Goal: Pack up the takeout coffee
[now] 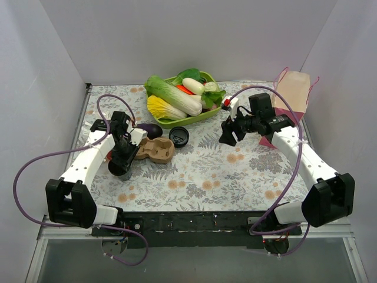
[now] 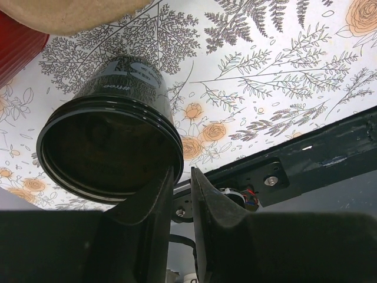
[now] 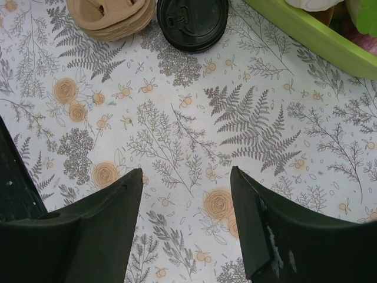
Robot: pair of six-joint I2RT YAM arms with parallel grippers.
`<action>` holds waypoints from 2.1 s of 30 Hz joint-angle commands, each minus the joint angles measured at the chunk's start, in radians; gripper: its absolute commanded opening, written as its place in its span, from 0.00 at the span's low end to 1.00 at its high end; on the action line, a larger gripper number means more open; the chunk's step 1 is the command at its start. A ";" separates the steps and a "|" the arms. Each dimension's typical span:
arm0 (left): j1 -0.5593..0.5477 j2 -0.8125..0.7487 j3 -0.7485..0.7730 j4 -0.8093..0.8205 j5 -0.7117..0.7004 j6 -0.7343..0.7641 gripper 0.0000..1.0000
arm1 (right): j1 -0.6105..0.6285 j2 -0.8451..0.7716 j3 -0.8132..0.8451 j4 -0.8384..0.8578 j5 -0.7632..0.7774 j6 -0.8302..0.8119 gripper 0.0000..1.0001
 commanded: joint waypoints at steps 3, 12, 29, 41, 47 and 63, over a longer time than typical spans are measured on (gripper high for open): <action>-0.003 0.011 0.015 0.013 0.020 0.001 0.17 | 0.006 0.022 0.063 0.004 -0.021 -0.015 0.68; -0.003 0.031 0.018 0.010 0.027 0.004 0.13 | 0.006 0.037 0.065 0.013 -0.019 -0.013 0.68; -0.002 0.039 0.061 -0.008 0.006 0.006 0.02 | 0.007 0.028 0.039 0.034 -0.015 -0.007 0.68; -0.002 0.008 0.081 -0.025 -0.074 0.026 0.00 | 0.007 0.032 0.034 0.045 -0.018 0.002 0.68; -0.002 -0.013 0.155 -0.079 -0.056 0.029 0.00 | 0.007 0.037 0.034 0.047 -0.021 0.010 0.68; -0.003 -0.057 0.135 -0.100 -0.095 0.052 0.00 | 0.007 0.060 0.045 0.059 -0.033 0.036 0.68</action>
